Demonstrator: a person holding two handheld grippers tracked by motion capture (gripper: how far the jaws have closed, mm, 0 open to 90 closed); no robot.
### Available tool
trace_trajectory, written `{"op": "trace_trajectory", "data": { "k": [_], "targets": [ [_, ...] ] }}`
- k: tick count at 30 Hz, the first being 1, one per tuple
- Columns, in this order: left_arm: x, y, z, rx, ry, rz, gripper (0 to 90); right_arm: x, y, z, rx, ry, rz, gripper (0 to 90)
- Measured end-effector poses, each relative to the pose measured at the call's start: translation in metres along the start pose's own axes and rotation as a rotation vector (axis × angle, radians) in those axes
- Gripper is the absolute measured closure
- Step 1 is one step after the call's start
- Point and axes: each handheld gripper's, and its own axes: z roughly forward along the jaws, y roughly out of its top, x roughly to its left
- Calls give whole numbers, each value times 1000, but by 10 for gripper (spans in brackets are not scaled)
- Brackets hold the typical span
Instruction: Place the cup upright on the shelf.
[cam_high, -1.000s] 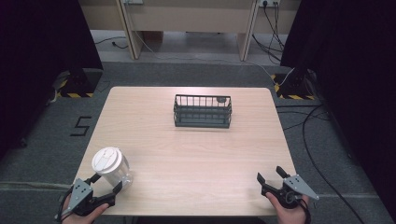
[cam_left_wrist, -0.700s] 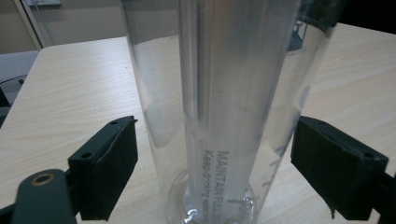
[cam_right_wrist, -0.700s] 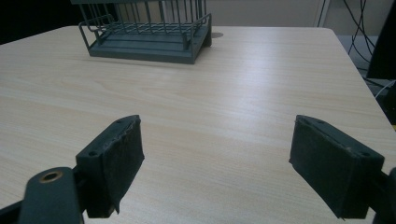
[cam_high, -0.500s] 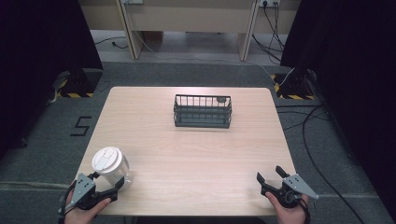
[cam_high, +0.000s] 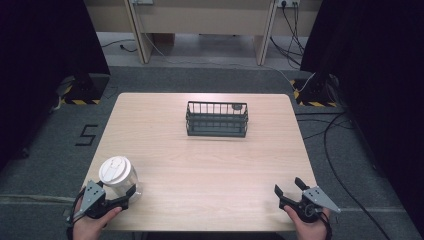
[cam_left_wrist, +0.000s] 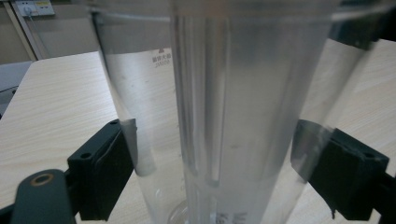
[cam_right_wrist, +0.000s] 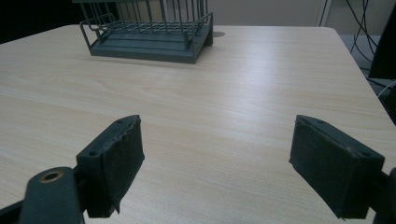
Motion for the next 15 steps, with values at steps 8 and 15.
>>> {"op": "trace_trajectory", "data": {
  "k": [8, 15],
  "targets": [
    [2, 0, 5, 0, -6, -2, 125, 0, 0, 0, 2, 2, -4, 179],
    [3, 1, 8, -12, -23, 3, 156, 0, 0, 0, 2, 1, 0, 180]
  ]
}}
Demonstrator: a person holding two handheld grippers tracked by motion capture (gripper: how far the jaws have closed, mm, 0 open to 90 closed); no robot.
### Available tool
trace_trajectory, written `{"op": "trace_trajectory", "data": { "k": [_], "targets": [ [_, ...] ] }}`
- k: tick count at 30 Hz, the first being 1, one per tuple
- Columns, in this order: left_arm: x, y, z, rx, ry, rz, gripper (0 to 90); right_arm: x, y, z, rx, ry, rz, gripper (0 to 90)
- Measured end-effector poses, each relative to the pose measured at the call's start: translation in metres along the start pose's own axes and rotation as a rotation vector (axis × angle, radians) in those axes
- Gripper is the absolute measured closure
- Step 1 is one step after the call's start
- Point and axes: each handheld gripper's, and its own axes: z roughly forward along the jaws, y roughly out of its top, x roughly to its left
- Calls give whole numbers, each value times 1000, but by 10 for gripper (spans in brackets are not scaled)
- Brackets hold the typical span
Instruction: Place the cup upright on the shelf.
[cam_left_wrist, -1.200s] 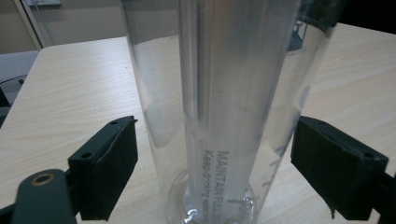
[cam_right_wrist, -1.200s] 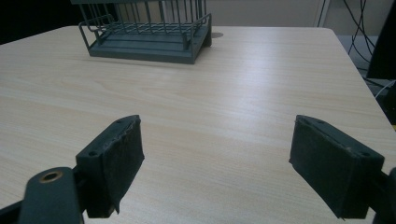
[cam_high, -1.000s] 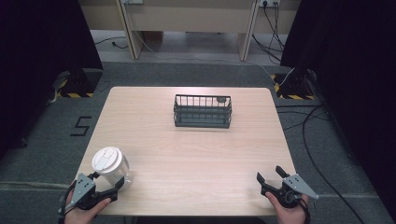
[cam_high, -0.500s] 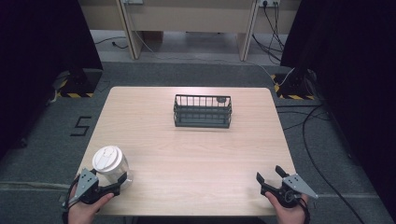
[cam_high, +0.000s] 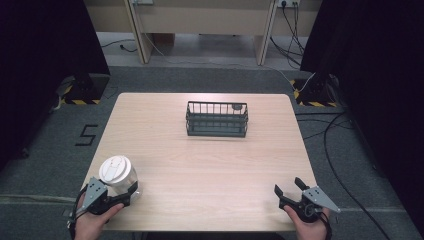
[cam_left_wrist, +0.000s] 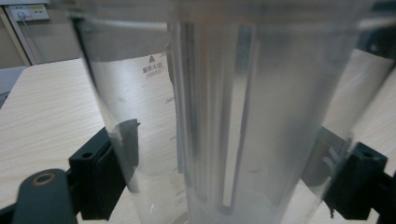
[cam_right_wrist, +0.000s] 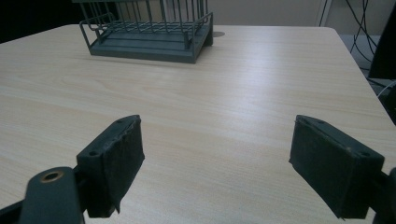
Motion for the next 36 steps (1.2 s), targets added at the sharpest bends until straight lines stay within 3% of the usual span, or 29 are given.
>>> {"op": "trace_trajectory", "data": {
  "k": [13, 36],
  "targets": [
    [0, 1, 0, 5, -2, -10, 172, 0, 0, 0, 2, 2, -6, 182],
    [-10, 29, 12, -35, -34, 6, 173, -1, 0, 0, -2, 4, 3, 184]
  ]
}}
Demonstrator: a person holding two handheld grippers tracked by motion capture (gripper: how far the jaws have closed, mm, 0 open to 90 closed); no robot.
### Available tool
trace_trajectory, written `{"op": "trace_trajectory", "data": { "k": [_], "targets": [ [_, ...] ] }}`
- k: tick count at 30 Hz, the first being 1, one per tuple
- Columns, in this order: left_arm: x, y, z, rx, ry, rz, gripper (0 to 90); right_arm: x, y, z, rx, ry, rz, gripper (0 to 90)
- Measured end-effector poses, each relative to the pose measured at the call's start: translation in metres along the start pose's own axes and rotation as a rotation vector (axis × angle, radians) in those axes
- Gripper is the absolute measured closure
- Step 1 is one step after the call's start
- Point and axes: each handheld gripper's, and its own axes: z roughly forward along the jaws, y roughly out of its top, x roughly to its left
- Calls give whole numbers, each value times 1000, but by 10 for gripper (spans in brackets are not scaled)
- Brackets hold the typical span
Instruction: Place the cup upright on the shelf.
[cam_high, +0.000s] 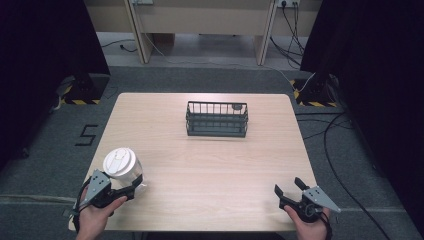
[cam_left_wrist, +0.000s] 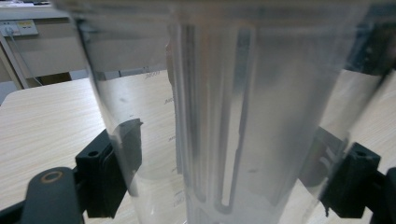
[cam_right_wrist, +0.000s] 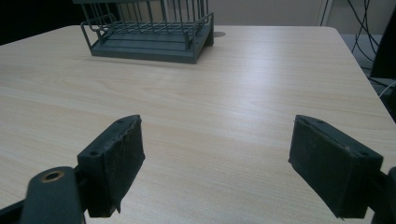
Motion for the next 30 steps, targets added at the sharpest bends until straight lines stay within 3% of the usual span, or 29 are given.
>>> {"op": "trace_trajectory", "data": {
  "k": [7, 12, 30],
  "targets": [
    [-1, 4, 4, 2, -8, 7, 173, 0, 0, 0, 1, -2, -5, 185],
    [-1, 12, 8, -23, -9, 12, 173, 0, 0, -1, -6, -4, 9, 187],
    [-13, 23, 31, -18, -53, 35, 173, 0, 0, -1, -7, 1, 8, 190]
  ]
}}
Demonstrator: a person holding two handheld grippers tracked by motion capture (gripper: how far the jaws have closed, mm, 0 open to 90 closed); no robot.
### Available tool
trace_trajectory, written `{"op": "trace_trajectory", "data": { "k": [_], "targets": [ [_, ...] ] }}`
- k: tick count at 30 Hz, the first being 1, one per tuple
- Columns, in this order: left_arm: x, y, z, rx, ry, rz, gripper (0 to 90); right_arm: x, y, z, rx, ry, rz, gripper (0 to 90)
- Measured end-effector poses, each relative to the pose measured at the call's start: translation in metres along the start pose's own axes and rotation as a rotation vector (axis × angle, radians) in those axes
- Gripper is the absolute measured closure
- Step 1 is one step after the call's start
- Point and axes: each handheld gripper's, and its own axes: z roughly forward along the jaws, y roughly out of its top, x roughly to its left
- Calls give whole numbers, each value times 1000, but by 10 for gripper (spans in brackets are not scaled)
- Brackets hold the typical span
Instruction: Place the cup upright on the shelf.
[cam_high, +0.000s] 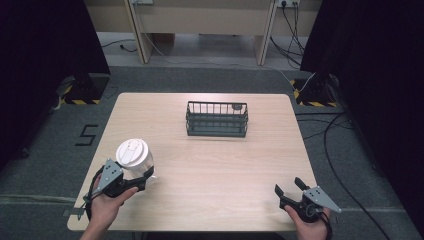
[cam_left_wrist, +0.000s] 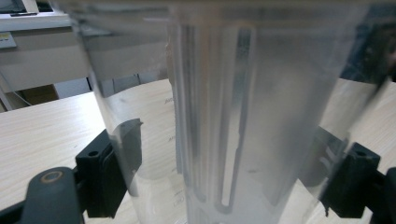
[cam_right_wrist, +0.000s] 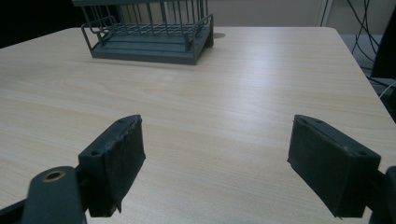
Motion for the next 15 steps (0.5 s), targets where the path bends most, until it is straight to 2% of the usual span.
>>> {"op": "trace_trajectory", "data": {
  "k": [15],
  "targets": [
    [-3, 13, 16, -12, -20, 22, 173, 0, 0, 0, 1, 3, 2, 194]
  ]
}}
